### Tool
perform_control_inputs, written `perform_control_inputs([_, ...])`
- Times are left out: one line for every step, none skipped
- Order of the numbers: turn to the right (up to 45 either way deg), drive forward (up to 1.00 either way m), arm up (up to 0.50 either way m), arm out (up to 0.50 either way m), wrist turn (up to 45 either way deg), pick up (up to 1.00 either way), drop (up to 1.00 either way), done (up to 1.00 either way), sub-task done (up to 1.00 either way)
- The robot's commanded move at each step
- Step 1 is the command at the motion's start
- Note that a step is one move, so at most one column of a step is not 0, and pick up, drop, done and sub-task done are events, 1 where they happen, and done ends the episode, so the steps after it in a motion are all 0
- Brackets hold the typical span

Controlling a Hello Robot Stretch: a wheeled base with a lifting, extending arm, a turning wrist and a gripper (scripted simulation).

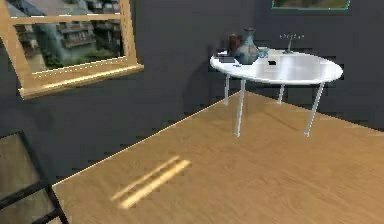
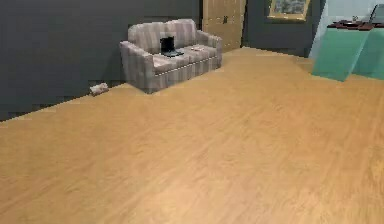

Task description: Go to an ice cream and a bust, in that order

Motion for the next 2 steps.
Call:
perform_control_inputs([42.0,0.00,0.00,0.00,0.0,0.00,0.00,0.00,0.00])
perform_control_inputs([0.0,0.15,0.00,0.00,0.0,0.00,0.00,0.00,0.00])
